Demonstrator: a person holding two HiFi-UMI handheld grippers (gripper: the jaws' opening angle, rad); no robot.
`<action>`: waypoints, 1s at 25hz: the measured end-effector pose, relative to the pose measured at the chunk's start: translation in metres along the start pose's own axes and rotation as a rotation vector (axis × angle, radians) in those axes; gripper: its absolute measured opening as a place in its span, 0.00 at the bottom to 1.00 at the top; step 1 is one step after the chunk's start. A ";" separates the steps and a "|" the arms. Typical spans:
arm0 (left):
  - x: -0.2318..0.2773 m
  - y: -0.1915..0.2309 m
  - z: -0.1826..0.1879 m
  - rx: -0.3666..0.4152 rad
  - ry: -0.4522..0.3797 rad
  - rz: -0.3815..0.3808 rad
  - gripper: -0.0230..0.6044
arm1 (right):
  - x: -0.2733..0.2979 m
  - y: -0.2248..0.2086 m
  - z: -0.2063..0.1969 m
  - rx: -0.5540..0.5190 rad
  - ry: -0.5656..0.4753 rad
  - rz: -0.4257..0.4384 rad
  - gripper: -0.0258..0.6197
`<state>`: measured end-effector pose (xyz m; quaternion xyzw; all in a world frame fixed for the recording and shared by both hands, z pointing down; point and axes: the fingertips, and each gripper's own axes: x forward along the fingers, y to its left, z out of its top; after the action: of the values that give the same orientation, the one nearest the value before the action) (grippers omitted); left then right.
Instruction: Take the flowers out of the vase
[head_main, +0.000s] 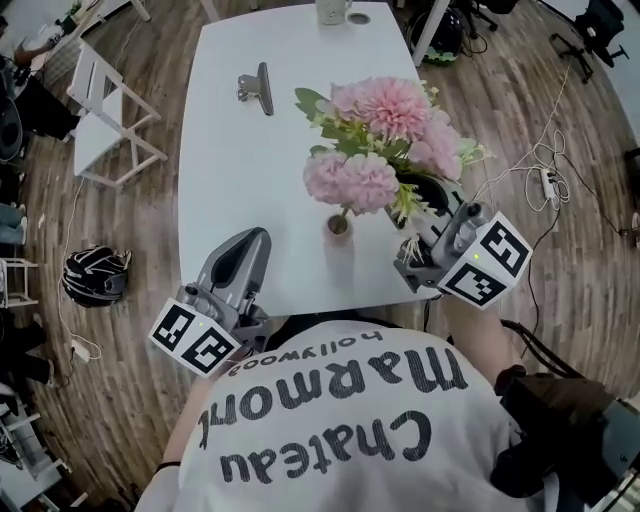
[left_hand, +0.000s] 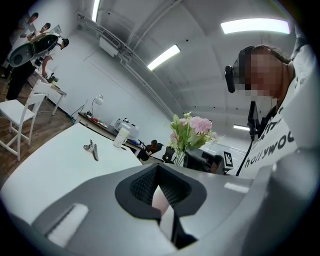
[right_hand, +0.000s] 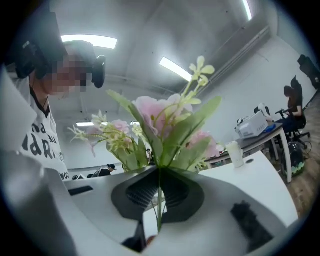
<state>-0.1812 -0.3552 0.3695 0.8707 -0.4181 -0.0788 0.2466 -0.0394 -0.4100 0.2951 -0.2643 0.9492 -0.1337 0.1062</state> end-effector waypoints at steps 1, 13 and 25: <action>0.000 -0.001 0.000 0.002 -0.006 -0.003 0.04 | -0.002 0.001 0.006 -0.004 -0.022 -0.006 0.08; -0.034 -0.006 0.005 0.017 -0.053 0.024 0.04 | -0.014 0.028 0.064 -0.040 -0.194 -0.001 0.08; -0.094 -0.041 -0.007 0.043 -0.117 0.071 0.05 | -0.051 0.082 0.058 0.039 -0.229 0.059 0.07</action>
<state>-0.2112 -0.2588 0.3490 0.8544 -0.4639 -0.1120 0.2056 -0.0199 -0.3266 0.2213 -0.2478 0.9353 -0.1180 0.2232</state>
